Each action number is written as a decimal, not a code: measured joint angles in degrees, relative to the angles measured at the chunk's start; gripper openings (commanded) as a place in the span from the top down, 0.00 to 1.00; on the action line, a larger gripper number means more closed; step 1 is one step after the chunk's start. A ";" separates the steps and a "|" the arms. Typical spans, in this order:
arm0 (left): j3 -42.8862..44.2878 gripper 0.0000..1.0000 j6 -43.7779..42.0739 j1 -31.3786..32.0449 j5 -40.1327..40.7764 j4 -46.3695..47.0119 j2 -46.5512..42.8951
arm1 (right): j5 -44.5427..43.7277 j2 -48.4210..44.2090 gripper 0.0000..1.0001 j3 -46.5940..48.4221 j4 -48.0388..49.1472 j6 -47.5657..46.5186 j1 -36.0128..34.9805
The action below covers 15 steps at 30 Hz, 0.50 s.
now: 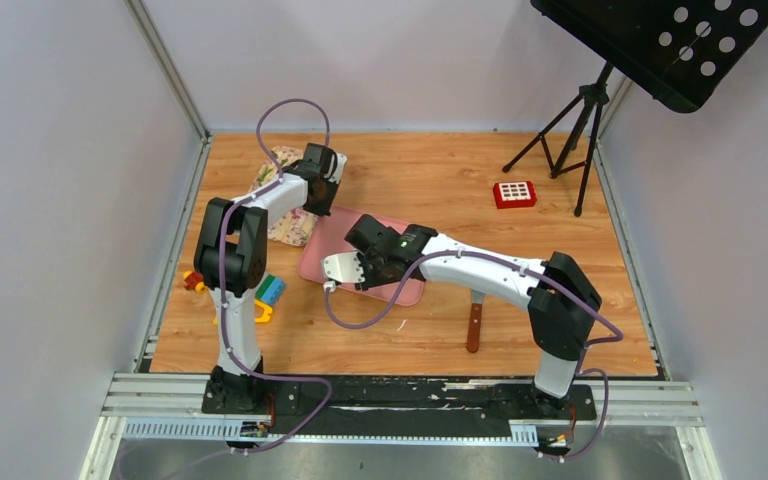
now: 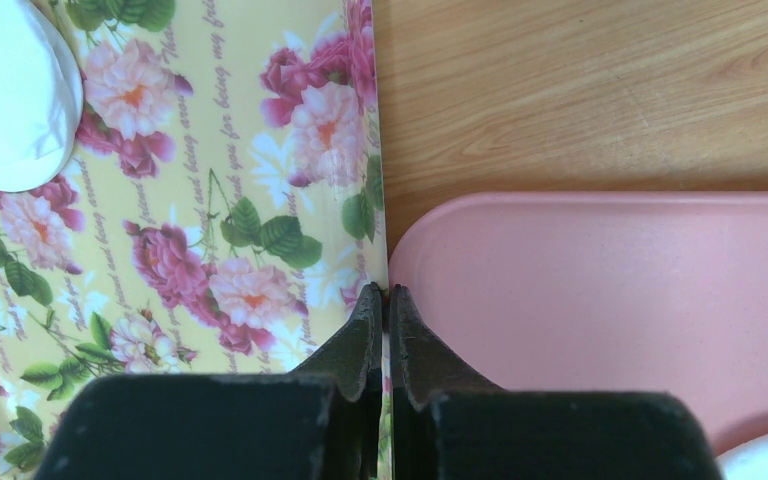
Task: Roll out the dumpling wrappers from the dough
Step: Flatten out the dough on the work surface.
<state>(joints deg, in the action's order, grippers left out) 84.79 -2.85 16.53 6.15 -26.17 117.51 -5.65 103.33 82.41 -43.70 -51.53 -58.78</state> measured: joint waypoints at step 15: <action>0.00 1.00 0.00 0.00 0.00 0.02 0.00 | -0.72 -0.59 1.00 -0.61 -1.25 -0.59 -1.31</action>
<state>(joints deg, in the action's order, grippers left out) 84.79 -2.85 16.53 6.15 -26.15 117.51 -6.37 102.74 81.80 -44.95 -52.12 -60.10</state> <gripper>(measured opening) 0.017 0.331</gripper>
